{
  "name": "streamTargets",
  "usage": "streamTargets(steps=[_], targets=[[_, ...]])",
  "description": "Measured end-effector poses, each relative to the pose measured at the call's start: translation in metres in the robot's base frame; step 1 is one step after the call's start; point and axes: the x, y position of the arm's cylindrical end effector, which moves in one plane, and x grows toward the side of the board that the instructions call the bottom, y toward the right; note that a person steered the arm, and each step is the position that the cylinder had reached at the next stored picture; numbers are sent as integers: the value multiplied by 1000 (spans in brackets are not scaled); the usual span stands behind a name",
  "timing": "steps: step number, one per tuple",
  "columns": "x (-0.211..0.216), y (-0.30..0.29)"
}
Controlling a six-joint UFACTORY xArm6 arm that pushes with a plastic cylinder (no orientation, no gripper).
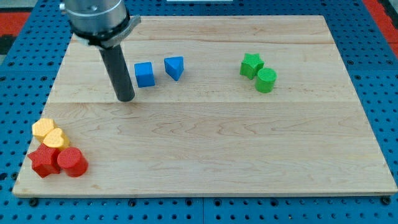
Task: Move the blue cube above diagonally to the blue triangle
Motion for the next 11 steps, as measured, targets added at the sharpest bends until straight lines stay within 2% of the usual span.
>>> streamTargets(steps=[2, 3, 4, 5, 6, 8, 9, 10, 11], targets=[[-58, 5], [-72, -6], [-37, -5], [1, 21], [3, 37], [-90, 17], [-109, 1], [-75, 10], [-74, 36]])
